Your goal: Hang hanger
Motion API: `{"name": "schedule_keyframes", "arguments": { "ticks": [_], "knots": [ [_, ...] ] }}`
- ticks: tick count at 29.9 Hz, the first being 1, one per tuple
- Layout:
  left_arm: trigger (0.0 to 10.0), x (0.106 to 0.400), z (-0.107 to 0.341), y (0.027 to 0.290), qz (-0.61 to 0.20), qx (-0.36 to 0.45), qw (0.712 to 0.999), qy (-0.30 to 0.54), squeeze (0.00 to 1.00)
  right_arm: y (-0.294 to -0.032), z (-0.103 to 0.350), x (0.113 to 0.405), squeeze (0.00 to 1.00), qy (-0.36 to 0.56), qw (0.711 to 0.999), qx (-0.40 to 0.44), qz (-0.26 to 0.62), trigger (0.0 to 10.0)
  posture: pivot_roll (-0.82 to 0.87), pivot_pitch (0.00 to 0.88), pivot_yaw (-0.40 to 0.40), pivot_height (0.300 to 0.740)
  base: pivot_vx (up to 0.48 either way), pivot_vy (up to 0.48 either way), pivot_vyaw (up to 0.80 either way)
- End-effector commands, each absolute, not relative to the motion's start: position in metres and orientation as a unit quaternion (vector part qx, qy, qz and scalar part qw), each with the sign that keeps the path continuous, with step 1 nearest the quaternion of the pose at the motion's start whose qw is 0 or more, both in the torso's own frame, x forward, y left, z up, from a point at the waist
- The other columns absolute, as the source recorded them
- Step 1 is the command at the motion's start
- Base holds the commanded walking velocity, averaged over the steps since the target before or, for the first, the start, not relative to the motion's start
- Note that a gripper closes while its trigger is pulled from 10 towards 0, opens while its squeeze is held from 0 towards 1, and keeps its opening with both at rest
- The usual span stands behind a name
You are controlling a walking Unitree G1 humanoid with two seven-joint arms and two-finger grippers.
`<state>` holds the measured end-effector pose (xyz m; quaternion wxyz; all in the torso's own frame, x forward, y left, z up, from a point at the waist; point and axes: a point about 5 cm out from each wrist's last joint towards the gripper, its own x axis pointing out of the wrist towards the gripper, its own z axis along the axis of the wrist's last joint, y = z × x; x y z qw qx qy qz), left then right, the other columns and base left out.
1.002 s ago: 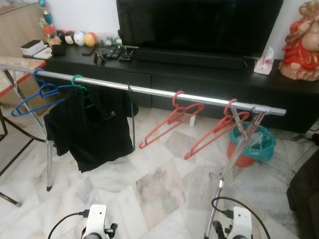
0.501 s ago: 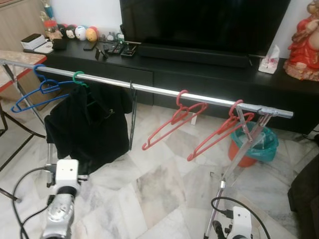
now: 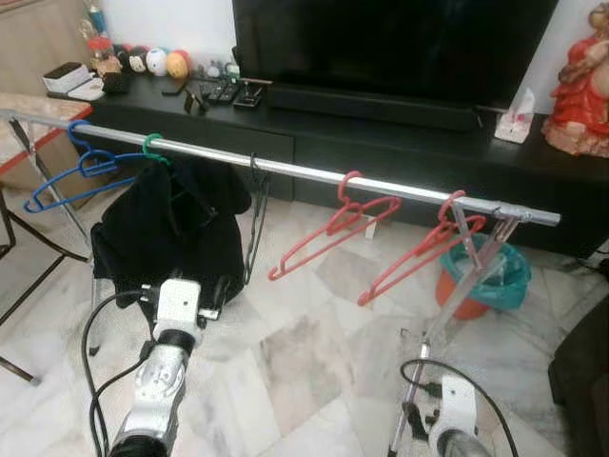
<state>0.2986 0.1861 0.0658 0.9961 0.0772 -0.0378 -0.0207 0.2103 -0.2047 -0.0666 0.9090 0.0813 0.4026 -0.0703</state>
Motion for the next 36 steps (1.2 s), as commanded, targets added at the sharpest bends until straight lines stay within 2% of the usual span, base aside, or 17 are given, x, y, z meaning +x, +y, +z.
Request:
{"name": "schedule_keyframes", "arguments": {
  "ticks": [1,13,27,33,36],
  "knots": [
    [10.0,0.303,0.067,0.183,-0.025,0.065,0.997,-0.029,0.00,-0.207,-0.063,0.216,0.00,0.391,0.912,0.094,-0.086,10.0,-0.04,0.000,0.004,0.740,0.000,0.000,0.00],
    [10.0,0.328,0.092,0.174,-0.041,0.053,0.996,-0.057,0.00,-0.209,-0.049,0.237,0.00,0.366,0.918,0.106,-0.111,10.0,-0.08,0.000,0.018,0.740,0.000,0.000,0.00],
    [10.0,0.327,0.098,0.181,-0.033,0.043,0.996,-0.072,0.00,-0.209,-0.048,0.240,0.00,0.379,0.916,0.085,-0.096,10.0,-0.07,0.000,0.022,0.740,0.194,0.000,0.00],
    [10.0,0.327,0.100,0.180,-0.040,0.045,0.995,-0.075,0.00,-0.212,-0.053,0.234,0.00,0.440,0.893,0.031,-0.084,10.0,-0.08,0.000,0.045,0.740,0.247,0.000,0.00],
    [10.0,0.328,0.101,0.179,-0.045,0.044,0.995,-0.076,0.00,-0.212,-0.054,0.234,0.00,0.441,0.892,0.037,-0.087,10.0,-0.09,0.000,0.058,0.740,0.247,0.000,0.00]
  ]
}}
